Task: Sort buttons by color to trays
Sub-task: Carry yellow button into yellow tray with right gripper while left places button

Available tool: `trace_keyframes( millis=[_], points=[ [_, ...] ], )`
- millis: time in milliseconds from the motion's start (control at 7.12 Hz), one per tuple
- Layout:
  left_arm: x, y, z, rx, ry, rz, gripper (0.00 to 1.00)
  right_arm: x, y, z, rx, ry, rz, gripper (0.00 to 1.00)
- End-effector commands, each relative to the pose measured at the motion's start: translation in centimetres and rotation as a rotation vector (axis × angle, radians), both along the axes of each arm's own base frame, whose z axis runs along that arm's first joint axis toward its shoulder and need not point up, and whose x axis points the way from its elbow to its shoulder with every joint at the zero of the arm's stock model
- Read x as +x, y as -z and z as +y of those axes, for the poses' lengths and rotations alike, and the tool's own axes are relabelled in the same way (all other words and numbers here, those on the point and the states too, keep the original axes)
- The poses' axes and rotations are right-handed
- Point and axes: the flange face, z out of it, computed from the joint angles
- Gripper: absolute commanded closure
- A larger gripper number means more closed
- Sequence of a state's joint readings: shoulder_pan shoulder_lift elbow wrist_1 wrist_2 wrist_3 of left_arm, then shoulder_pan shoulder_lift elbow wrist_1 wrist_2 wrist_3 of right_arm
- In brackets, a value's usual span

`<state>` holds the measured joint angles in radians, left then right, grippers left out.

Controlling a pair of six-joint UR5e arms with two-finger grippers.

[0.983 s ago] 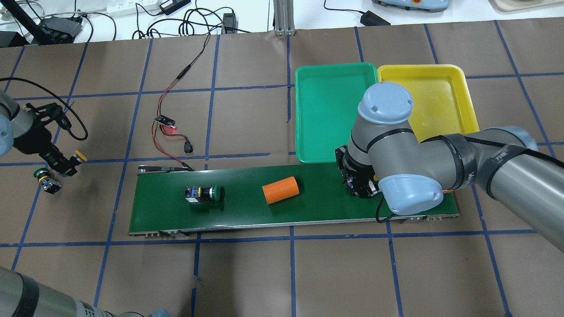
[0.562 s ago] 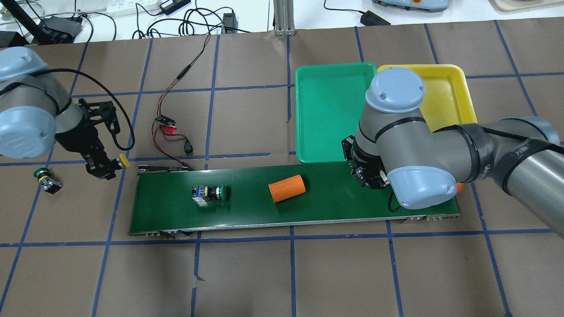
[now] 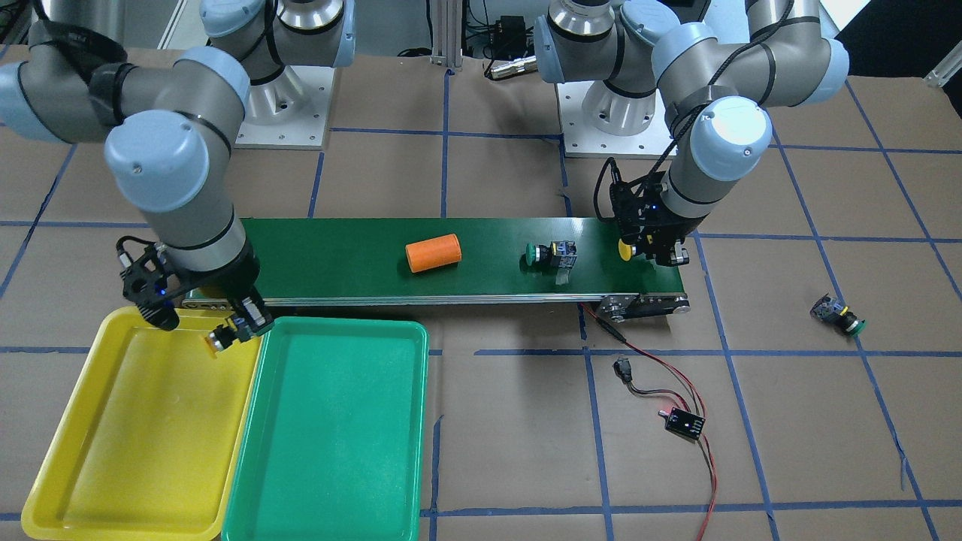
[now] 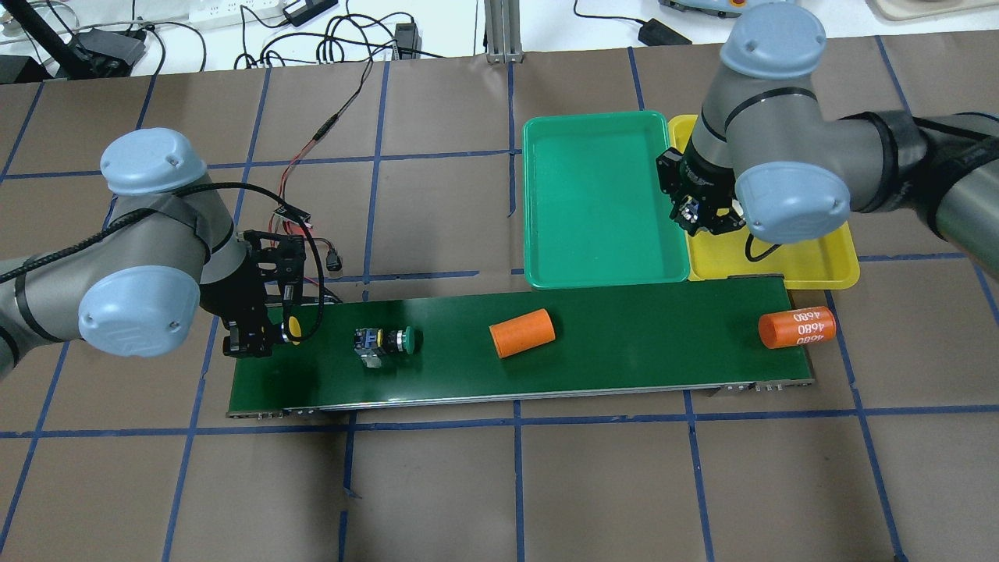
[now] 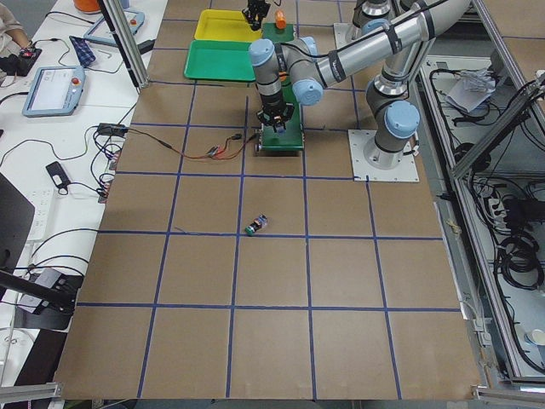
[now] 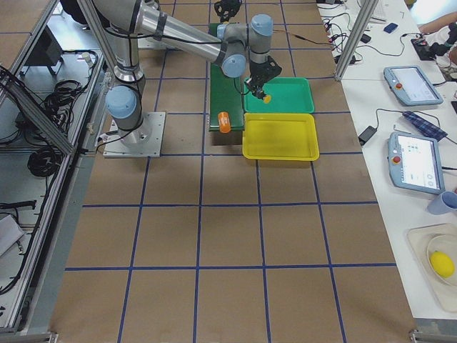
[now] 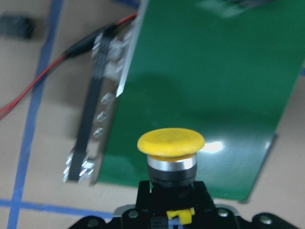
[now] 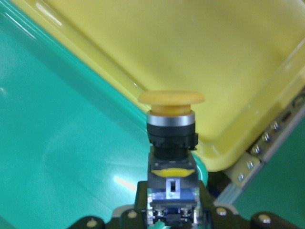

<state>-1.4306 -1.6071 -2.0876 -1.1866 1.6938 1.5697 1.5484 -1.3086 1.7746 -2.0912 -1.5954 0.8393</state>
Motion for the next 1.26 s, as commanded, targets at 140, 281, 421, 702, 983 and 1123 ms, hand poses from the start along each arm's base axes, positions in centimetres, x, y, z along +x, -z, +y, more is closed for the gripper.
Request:
trace_keyframes(
  millis=[140, 281, 421, 702, 983, 1123],
  points=[
    [1.0, -0.2, -0.5, -0.047, 0.004, -0.008, 0.00, -8.6, 3.8, -5.3, 0.040, -0.048, 0.011, 1.00],
    [4.2, -1.0, -1.3, -0.088, -0.071, -0.019, 0.00, -8.9, 4.2, -5.2, 0.050, -0.045, 0.012, 1.00],
    [9.8, 0.1, -2.1, -0.068, -0.174, -0.012, 0.00, -8.9, 4.6, -5.1, 0.064, -0.038, 0.011, 0.73],
    [16.6, 1.3, -3.4, -0.081, 0.019, 0.013, 0.00, -9.1, 5.0, -4.7, 0.075, -0.027, 0.004, 0.00],
    [21.9, 3.5, -4.2, -0.089, 0.205, 0.029, 0.00, -8.2, 1.0, -2.2, 0.107, -0.024, -0.008, 0.00],
    [24.0, 5.0, -4.6, -0.073, 0.380, 0.048, 0.00, -7.5, -2.2, -0.1, 0.127, 0.006, -0.014, 0.00]
  ],
)
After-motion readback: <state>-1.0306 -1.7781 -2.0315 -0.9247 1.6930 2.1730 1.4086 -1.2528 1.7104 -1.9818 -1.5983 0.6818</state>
